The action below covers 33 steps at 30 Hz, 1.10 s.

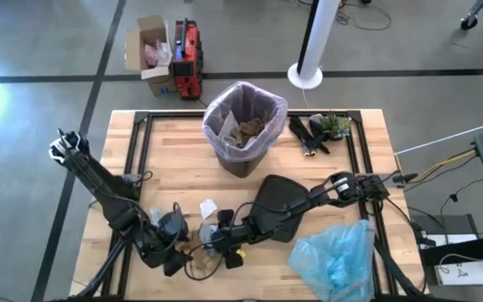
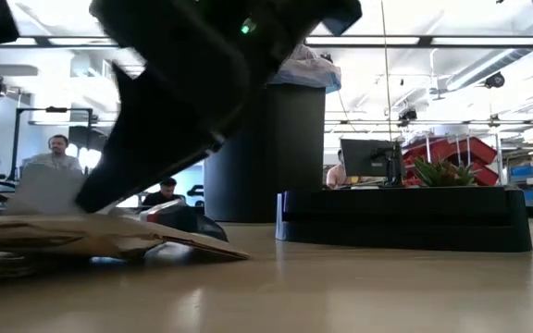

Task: Place trash/remove bag and relplace
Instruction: Put the white paper into the black trash bin

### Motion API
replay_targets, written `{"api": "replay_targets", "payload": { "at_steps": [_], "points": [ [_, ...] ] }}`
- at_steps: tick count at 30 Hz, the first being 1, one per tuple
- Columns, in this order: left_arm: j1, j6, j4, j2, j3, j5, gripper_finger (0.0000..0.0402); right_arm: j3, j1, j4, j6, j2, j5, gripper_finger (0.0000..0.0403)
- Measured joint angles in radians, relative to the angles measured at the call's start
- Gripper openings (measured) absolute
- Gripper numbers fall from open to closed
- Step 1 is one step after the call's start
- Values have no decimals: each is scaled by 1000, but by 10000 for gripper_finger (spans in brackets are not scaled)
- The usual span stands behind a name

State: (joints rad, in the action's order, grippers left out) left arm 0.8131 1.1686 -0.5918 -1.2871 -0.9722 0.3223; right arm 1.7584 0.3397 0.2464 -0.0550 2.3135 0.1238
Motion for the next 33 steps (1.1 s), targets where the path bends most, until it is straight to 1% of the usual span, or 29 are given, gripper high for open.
{"api": "replay_targets", "payload": {
  "at_steps": [5, 9, 13, 17, 19, 22, 25, 27, 29, 31, 33],
  "points": [
    [0, -127, -80, 42, 0, 1, 309, 0, -29, -22, -84, 8, -1, 178],
    [-1, -200, -138, 68, 0, 9, 309, 0, -54, -28, -131, 8, 6, 148],
    [-2, -286, -166, 92, 0, 19, 309, 0, -59, -40, -189, 8, -4, 93],
    [-2, -356, -227, 138, 0, 19, 309, 0, -69, -52, -249, 8, 10, 21],
    [-2, -376, -259, 165, 0, 19, 309, 0, -69, -46, -257, 2, 11, 7],
    [-2, -407, -279, 196, 8, 23, 309, 10, -64, -40, -289, -25, 7, 19],
    [-2, -437, -259, 212, 26, 53, 309, 44, -63, -58, -343, -40, 8, 36],
    [-2, -454, -235, 215, 41, 54, 309, 64, -60, -53, -346, -39, 10, 53],
    [-2, -466, -205, 217, 56, 53, 309, 84, -55, -50, -353, -27, 33, 77],
    [0, -481, -193, 219, 64, 42, 309, 96, -51, -49, -406, -18, 65, 107],
    [0, -502, -186, 221, 66, 17, 309, 110, -51, -57, -463, -5, 75, 141]
  ]
}}
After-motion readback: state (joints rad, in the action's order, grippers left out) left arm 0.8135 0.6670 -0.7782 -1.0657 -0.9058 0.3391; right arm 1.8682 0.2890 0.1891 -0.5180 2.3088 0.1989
